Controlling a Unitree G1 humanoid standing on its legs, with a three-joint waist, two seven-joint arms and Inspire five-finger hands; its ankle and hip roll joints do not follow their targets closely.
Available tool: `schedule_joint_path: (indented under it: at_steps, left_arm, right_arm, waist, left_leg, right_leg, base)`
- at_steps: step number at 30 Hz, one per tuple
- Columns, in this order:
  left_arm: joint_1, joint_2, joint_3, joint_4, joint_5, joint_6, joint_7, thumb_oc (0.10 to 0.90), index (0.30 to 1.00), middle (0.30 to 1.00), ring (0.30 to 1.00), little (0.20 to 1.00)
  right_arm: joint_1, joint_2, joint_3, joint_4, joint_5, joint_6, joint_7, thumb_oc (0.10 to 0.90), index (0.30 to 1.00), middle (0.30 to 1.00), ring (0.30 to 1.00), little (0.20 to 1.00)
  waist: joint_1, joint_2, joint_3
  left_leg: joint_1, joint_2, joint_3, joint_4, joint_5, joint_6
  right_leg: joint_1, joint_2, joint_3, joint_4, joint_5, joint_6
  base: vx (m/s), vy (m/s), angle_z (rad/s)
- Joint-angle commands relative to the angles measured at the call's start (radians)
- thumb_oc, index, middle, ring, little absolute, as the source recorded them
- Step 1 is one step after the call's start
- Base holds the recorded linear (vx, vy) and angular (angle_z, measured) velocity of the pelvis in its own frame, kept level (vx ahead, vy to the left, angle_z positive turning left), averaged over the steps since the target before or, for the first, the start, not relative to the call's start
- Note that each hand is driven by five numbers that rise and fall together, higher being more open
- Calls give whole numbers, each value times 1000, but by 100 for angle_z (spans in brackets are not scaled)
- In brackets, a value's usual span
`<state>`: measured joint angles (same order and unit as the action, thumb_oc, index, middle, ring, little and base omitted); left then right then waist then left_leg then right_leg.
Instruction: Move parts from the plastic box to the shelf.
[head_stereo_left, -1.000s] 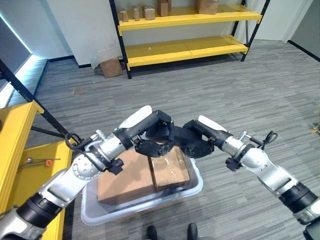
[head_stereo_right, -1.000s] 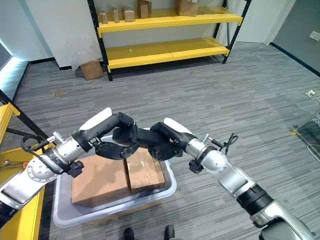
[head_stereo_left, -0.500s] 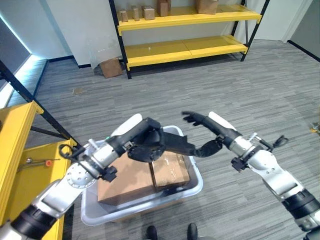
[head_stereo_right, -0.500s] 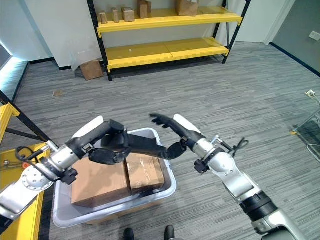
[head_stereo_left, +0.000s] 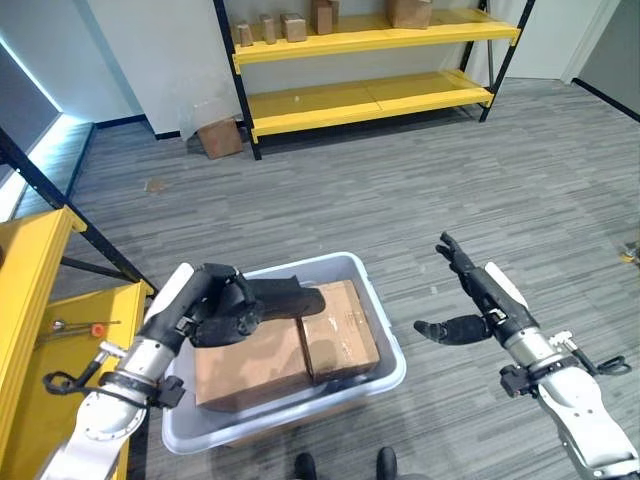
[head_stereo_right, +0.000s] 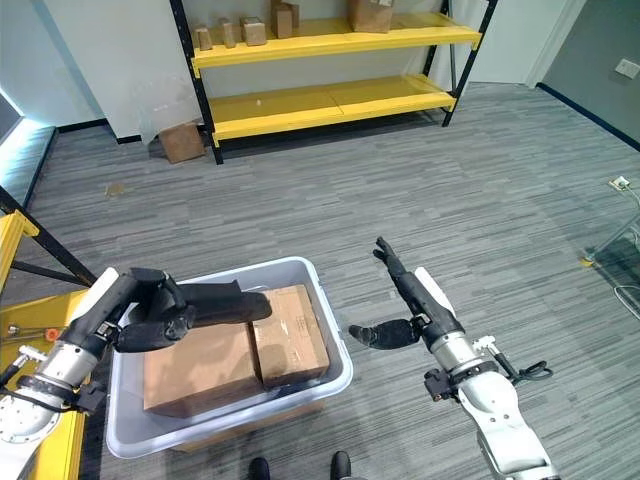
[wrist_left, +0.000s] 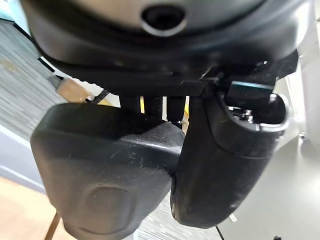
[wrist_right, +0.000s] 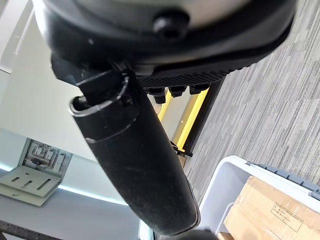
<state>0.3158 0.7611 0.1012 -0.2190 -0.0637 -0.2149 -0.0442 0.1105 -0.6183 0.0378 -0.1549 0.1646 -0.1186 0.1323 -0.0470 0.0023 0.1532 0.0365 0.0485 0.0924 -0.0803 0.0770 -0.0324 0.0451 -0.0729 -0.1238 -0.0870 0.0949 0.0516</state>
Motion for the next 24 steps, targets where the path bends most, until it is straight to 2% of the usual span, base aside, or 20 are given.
schedule_joint_path:
  at_steps: [1, 5, 9, 10, 11, 12, 14, 15, 16, 17, 19, 21, 22, 23, 24]
  left_arm:
    - [-89, 23, 157, -72, 31, -84, 107, 400, 300, 300, 300, 300]
    - [-45, 1, 212, -97, 83, -78, 134, 400, 300, 300, 300, 300]
    - [-1, -55, 276, -109, 113, -75, 180, 400, 300, 300, 300, 300]
    - [18, -80, 292, -114, 126, -74, 191, 400, 300, 300, 300, 300]
    - [20, -83, 295, -117, 126, -73, 191, 400, 300, 300, 300, 300]
    - [34, -96, 305, -120, 148, -69, 204, 400, 300, 300, 300, 300]
    - [39, -108, 312, -128, 164, -66, 214, 400, 300, 300, 300, 300]
    - [33, -113, 307, -132, 174, -62, 218, 400, 300, 300, 300, 300]
    - [30, -116, 304, -132, 180, -63, 218, 400, 300, 300, 300, 300]
    - [3, -114, 285, -123, 203, -59, 225, 400, 300, 300, 300, 300]
    - [-11, -116, 273, -116, 227, -57, 225, 400, 300, 300, 300, 300]
    - [-8, -145, 267, -117, 247, -59, 217, 400, 300, 300, 300, 300]
    - [-10, -166, 266, -115, 255, -56, 217, 400, 300, 300, 300, 300]
    - [-11, -185, 267, -108, 258, -52, 217, 400, 300, 300, 300, 300]
    - [-1, -192, 265, -113, 270, -51, 213, 400, 300, 300, 300, 300]
  right_arm:
    - [-111, -4, -49, -70, 67, -95, -27, 900, 1000, 1000, 1000, 1000]
    - [-123, 1, -36, -65, 67, -86, -20, 900, 1000, 1000, 1000, 1000]
    - [-198, -11, 5, -68, 72, -89, -20, 900, 1000, 1000, 1000, 1000]
    - [-240, -15, 27, -69, 80, -92, -22, 900, 1000, 1000, 1000, 1000]
    - [-246, -16, 31, -66, 80, -93, -23, 900, 1000, 1000, 1000, 1000]
    - [-287, -17, 53, -71, 94, -100, -28, 900, 1000, 1000, 1000, 1000]
    - [-329, -19, 71, -70, 104, -106, -38, 900, 1000, 1000, 1000, 1000]
    - [-339, -20, 70, -62, 109, -108, -46, 900, 1000, 1000, 1000, 1000]
    - [-337, -23, 65, -60, 108, -109, -50, 900, 1000, 1000, 1000, 1000]
    - [-324, -32, 51, -60, 106, -111, -56, 900, 1000, 1000, 1000, 1000]
    - [-298, -32, 36, -62, 104, -109, -56, 900, 1000, 1000, 1000, 1000]
    - [-209, -18, -14, -78, 96, -108, -52, 900, 1000, 1000, 1000, 1000]
    - [-160, 6, -43, -80, 100, -105, -53, 900, 1000, 1000, 1000, 1000]
    - [-122, 32, -64, -75, 102, -102, -52, 900, 1000, 1000, 1000, 1000]
    - [-96, 46, -80, -82, 104, -98, -55, 900, 1000, 1000, 1000, 1000]
  waist:
    - [1, -22, -84]
    - [10, -10, -78]
    - [49, 7, -38]
    - [72, 9, -23]
    - [67, 10, -24]
    - [98, 10, -8]
    - [124, 16, 14]
    - [127, 22, 19]
    - [130, 22, 18]
    - [141, 13, 28]
    - [133, 0, 18]
    - [109, 1, 0]
    - [84, 10, -13]
    - [66, 28, -32]
    - [55, 42, -39]
  left_leg:
    - [64, 58, -17, -7, -70, -14]
    - [67, 68, -24, -7, -65, -17]
    - [39, 103, -40, 14, -40, -27]
    - [12, 119, -50, 33, -25, -36]
    - [8, 120, -53, 36, -25, -38]
    - [-15, 134, -72, 41, 4, -49]
    - [-51, 148, -109, 24, 63, -71]
    - [-77, 152, -135, 2, 107, -91]
    - [-102, 145, -154, -4, 122, -98]
    - [-138, 129, -161, 3, 157, -104]
    - [-127, 124, -139, 33, 121, -90]
    - [-80, 147, -110, 130, 39, -76]
    - [-16, 170, -76, 183, 9, -77]
    - [56, 178, -72, 185, -36, -89]
    - [74, 169, -73, 146, -57, -88]
  right_leg:
    - [12, -65, 12, 16, -19, 85]
    - [5, -54, 3, 55, -48, 73]
    - [-43, -26, -8, 142, -95, 44]
    - [-59, -10, -21, 154, -104, 30]
    - [-62, -9, -23, 156, -105, 28]
    - [-68, 6, -43, 152, -110, 16]
    - [-86, 18, -82, 152, -117, 5]
    - [-96, 16, -115, 155, -124, -2]
    - [-106, 8, -140, 153, -126, -2]
    - [-114, -18, -191, 153, -127, -1]
    - [-131, -40, -229, 139, -116, 2]
    - [-135, -62, -291, 126, -101, -1]
    - [-136, -77, -339, 125, -95, -5]
    - [-143, -80, -357, 144, -115, 4]
    - [-141, -88, -376, 157, -117, 14]
  base:
    - [7, -50, -2]
    - [-14, -69, 1]
    - [-115, -164, 7]
    - [-124, -186, 11]
    - [-144, -263, 1]
    - [-122, -209, 12]
    - [-180, -216, 35]
    - [-171, -121, 96]
    - [-220, -119, 129]
    - [-216, -98, 131]
    - [-222, -123, 164]
    - [-187, -56, 186]
    - [-100, 98, 167]
    - [-64, 164, 159]
    - [-9, 279, 169]
